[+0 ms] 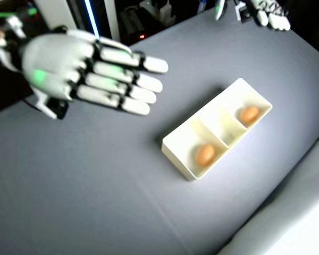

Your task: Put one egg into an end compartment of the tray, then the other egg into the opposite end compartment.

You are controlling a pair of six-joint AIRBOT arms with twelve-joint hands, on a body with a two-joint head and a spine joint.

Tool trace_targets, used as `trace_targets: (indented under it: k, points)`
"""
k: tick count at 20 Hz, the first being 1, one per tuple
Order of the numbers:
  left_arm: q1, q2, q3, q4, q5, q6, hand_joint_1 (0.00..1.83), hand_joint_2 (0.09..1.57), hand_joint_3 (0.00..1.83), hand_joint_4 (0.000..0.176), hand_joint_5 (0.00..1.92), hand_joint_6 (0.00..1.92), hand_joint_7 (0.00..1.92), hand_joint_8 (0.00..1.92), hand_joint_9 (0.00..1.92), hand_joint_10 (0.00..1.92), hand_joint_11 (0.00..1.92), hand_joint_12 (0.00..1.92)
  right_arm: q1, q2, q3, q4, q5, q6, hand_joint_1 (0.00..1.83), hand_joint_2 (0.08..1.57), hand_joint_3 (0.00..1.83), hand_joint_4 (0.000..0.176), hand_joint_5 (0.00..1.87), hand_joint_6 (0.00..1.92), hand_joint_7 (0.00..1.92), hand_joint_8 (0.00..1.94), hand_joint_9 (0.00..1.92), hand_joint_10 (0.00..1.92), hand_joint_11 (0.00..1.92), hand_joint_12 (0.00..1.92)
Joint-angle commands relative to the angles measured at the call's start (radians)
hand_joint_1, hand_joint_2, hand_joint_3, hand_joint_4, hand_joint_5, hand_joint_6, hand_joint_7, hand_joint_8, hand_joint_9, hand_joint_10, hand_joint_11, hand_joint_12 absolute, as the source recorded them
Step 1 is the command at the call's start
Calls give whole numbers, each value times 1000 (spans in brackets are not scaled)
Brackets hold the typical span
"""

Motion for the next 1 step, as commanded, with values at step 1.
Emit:
trace_targets:
  k: [1]
  points:
    - [1,11,0,-2,-163,-2,14,1250,0,127,0,0,0,0,0,0,0,0,1,12,-3,7,169,6,16,1369,2,48,0,0,0,0,0,0,0,0]
